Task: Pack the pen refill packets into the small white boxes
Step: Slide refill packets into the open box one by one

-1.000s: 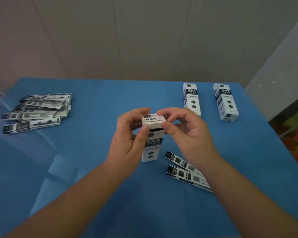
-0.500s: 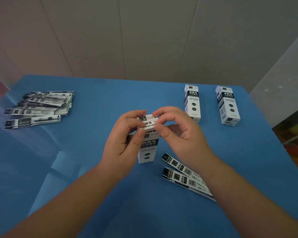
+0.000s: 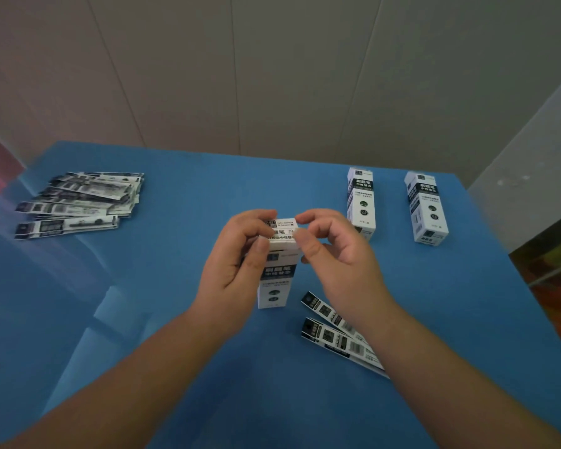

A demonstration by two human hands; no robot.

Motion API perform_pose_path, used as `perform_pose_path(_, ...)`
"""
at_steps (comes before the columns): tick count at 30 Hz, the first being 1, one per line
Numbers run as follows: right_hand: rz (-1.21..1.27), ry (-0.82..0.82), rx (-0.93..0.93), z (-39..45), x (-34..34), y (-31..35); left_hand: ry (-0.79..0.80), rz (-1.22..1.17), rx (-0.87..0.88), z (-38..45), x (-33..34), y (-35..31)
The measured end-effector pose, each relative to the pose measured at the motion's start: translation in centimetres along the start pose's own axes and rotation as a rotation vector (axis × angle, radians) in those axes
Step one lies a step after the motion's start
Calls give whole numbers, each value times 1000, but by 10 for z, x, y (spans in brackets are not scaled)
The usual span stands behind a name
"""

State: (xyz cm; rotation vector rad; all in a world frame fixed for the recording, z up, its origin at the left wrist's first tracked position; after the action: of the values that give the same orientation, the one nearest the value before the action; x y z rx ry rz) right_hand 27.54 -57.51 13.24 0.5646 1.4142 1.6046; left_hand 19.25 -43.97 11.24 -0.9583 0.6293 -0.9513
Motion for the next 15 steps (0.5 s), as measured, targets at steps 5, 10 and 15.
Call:
perform_pose_path(5,67,15,24,-3,0,-5,29,4,17,-1,0,3)
perform_pose_path(10,-85,82,-144,-1,0,-3,41,59,50,-2,0,7)
perform_pose_path(15,-243,221,-316,0,0,-9,24,25,62,-8,-2,16)
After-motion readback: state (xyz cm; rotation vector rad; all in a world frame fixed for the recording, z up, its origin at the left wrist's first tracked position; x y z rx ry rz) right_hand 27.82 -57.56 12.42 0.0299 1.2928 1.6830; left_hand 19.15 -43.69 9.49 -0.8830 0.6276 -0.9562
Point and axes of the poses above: each hand's wrist, its own z-axis towards the middle knuckle, its own x-axis out of the palm, y = z × x, the point moved 5 cm from there along z, towards the middle knuckle, and after that the axes turned 3 degrees about -z, right-handed, at the moved point
